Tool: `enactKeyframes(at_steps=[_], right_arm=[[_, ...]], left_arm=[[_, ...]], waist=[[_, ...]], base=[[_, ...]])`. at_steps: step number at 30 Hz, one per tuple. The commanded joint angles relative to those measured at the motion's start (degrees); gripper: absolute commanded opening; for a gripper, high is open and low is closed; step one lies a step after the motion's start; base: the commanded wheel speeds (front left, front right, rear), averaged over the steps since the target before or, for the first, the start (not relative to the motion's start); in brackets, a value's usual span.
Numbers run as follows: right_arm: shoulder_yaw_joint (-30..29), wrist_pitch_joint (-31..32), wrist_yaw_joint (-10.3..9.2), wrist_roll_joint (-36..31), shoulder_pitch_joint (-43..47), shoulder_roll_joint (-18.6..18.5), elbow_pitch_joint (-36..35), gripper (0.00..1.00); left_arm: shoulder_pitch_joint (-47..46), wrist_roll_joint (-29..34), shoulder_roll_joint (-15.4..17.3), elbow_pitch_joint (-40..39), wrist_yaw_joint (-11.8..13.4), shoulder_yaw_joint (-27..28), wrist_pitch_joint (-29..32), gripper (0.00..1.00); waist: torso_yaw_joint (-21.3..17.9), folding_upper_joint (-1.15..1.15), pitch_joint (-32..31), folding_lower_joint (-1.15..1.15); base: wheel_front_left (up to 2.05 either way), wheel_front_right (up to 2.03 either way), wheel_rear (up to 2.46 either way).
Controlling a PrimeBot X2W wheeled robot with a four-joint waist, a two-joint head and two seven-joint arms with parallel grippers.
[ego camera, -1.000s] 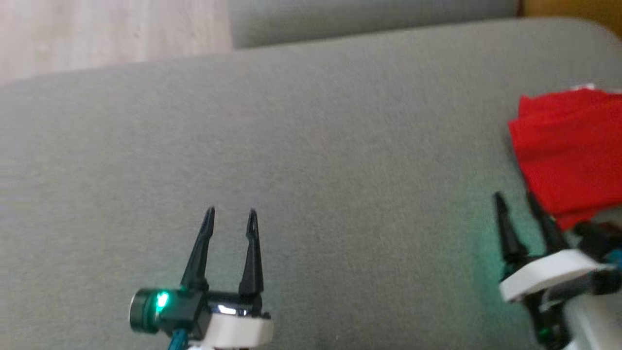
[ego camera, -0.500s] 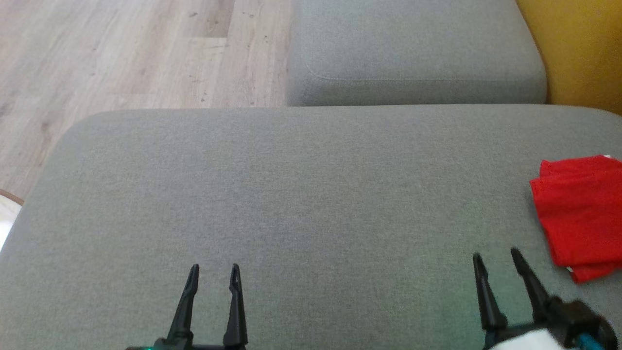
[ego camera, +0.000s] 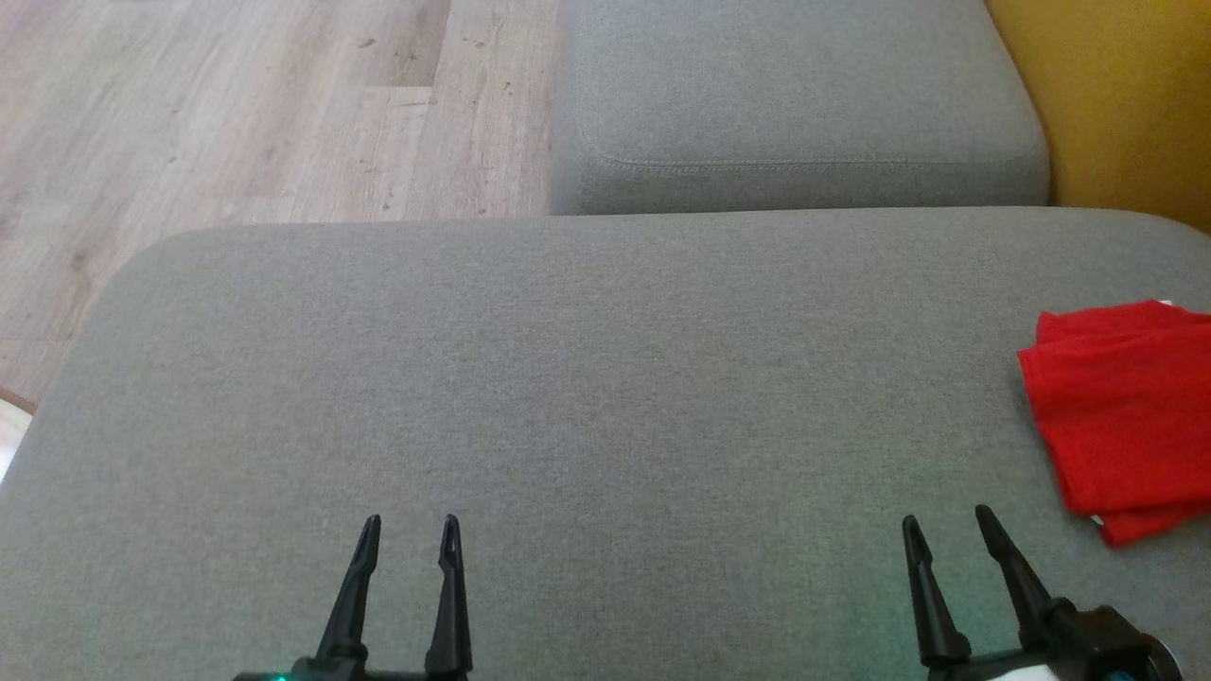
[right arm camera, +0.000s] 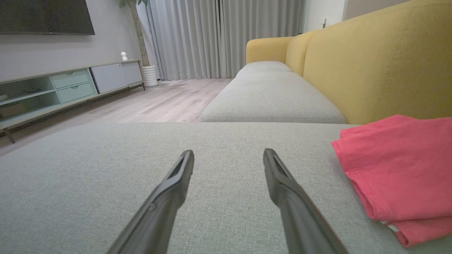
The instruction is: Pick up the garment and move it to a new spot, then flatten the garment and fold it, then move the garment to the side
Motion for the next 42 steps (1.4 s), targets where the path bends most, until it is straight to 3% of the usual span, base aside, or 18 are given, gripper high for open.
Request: enactKeyframes(at_steps=[1, 2, 3, 42], right_arm=[[1.42, -0.63, -0.04, -0.1, -2.23, -0.34, -1.55, 1.0], [1.41, -0.63, -0.04, -0.03, -2.29, -0.32, -1.52, 1.0], [0.04, 0.01, 0.0, 0.02, 0.0, 0.1, 0.23, 0.0], [-1.17, 4.74, -0.01, 26.46, -5.43, -1.06, 3.57, 0.0]], left_arm=[[-1.58, 0.66, -0.4, -1.47, -0.19, 1.94, -0.29, 1.0], [-1.62, 0.6, -0.4, -1.4, -0.3, 1.87, -0.29, 1.0], [0.0, 0.01, 0.0, 0.4, -0.29, -0.01, 0.0, 0.0], [-4.72, -25.16, 1.21, 5.12, -4.43, 4.74, 4.61, 0.0]], waist=[[-0.18, 0.0, 0.03, 0.0], [-0.28, 0.0, 0.06, 0.0], [-0.28, 0.0, 0.05, 0.0], [-1.6, 0.0, 1.43, 0.0]], base=[[0.0, 0.0, 0.0], [0.0, 0.0, 0.0], [0.0, 0.0, 0.0], [0.0, 0.0, 0.0]])
